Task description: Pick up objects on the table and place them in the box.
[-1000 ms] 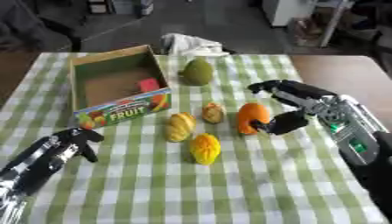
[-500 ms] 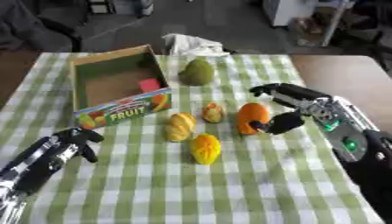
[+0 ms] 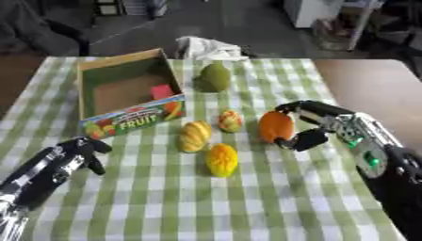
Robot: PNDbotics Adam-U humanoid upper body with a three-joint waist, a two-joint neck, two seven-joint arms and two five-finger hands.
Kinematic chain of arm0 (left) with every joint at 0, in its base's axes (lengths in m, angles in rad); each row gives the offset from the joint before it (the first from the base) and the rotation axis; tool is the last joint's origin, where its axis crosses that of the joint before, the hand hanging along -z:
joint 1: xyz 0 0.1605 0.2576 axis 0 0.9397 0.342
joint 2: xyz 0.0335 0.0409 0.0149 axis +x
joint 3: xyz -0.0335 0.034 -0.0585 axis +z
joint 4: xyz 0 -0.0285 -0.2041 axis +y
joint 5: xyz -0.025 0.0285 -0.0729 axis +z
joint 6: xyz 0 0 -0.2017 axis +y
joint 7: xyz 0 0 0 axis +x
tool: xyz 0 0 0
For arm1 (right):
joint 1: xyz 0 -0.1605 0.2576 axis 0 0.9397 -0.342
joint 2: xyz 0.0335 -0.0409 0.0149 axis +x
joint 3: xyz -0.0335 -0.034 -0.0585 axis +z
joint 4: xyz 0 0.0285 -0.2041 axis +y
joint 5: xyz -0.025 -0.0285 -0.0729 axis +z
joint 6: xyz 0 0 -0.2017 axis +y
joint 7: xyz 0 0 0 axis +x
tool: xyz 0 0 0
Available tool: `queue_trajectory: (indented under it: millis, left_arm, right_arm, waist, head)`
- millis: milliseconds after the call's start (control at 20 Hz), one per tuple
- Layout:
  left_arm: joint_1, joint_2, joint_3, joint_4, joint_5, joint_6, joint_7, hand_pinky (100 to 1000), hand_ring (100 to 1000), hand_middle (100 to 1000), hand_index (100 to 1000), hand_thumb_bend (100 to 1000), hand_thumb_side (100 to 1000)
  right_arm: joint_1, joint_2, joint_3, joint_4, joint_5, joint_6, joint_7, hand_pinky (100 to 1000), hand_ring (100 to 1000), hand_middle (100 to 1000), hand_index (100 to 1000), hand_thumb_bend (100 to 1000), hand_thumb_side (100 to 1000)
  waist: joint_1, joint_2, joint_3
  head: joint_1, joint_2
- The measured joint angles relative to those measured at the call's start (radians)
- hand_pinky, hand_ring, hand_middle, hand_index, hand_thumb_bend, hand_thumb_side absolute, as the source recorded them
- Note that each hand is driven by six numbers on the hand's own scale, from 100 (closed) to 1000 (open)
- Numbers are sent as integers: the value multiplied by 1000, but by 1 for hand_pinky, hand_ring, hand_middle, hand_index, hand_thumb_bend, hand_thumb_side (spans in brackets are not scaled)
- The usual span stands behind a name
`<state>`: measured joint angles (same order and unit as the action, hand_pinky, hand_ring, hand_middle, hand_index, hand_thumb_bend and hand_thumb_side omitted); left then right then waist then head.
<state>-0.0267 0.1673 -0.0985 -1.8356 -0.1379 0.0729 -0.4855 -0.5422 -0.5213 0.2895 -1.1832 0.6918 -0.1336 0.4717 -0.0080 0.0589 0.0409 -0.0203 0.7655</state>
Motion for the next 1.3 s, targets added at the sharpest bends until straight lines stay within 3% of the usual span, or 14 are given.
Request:
queue_trajectory:
  millis: [150, 350, 500, 650, 900, 1300]
  left_arm:
    - [0, 0, -2, 0, 0, 0, 0, 589, 520, 698, 703, 100, 741]
    - [0, 0, -2, 0, 0, 0, 0, 589, 520, 698, 703, 100, 746]
    - [0, 0, -2, 0, 0, 0, 0, 589, 521, 699, 703, 100, 747]
    - [0, 0, -2, 0, 0, 0, 0, 590, 521, 699, 703, 100, 748]
    - [0, 0, -3, 0, 0, 0, 0, 591, 521, 699, 703, 100, 750]
    - [0, -1, -9, 0, 5, 0, -6, 591, 522, 700, 703, 100, 749]
  right_arm:
    - [0, 6, -7, 8, 15, 1, -25, 780, 898, 687, 815, 325, 276]
    - [0, 8, -14, 11, 45, 22, -131, 729, 827, 515, 618, 296, 100]
    - [0, 13, -19, 11, 67, 55, -264, 682, 776, 395, 441, 237, 100]
    - [0, 16, -26, 11, 70, 97, -412, 650, 747, 313, 346, 166, 100]
    - [-9, 15, -26, -23, 2, 155, -563, 641, 748, 291, 321, 100, 100]
    - [-138, 0, -13, -95, -135, 194, -547, 639, 751, 294, 322, 100, 100]
  waist:
    - [0, -1, 1]
    - [0, -1, 1]
    - [0, -1, 1]
    - [0, -1, 1]
    - [0, -1, 1]
    - [12, -1, 27]
  head:
    - [0, 0]
    - [0, 0]
    - [0, 0]
    - [0, 0]
    - [0, 0]
    - [-21, 0]
